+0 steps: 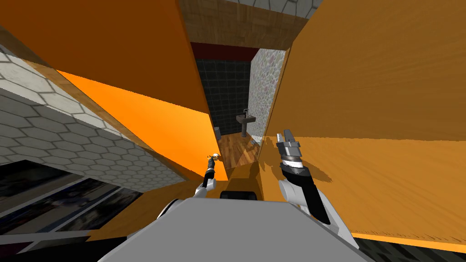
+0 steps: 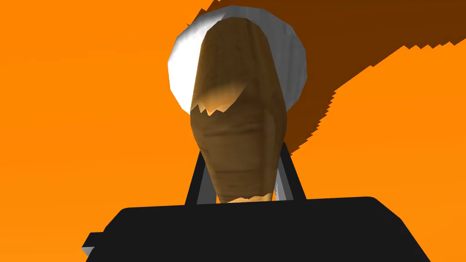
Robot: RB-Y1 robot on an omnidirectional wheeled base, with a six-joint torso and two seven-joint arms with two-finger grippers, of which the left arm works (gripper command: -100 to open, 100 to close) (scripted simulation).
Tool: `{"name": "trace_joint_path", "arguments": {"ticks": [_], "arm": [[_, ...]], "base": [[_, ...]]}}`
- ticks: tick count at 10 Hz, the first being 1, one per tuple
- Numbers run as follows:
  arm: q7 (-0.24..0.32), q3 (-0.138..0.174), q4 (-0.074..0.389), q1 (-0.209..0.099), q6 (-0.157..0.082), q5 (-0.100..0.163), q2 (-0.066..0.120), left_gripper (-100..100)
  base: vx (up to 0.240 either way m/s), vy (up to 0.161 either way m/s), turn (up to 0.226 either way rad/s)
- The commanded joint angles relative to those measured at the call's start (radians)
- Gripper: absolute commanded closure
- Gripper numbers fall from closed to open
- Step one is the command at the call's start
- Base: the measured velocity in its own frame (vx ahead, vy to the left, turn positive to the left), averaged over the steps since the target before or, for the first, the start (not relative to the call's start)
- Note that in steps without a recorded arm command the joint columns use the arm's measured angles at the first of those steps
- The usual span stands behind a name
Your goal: Pull the door open
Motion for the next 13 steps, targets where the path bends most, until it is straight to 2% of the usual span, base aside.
{"name": "trace_joint_path", "arguments": {"ticks": [1, 4, 7, 13], "arm": [[0.018, 0.005, 0.028, -0.004, -0.008, -0.006, 0.017, 100], [0.065, 0.003, 0.032, 0.009, -0.01, -0.052, 0.03, 100], [0.119, 0.006, 0.03, 0.022, -0.009, -0.112, 0.045, 100], [0.204, 0.026, 0.013, 0.031, 0.001, -0.223, 0.065, 100]], "base": [[-0.163, 0.005, 0.059], [-0.201, -0.002, 0.059], [-0.177, 0.019, 0.01], [-0.049, 0.028, -0.069]]}}
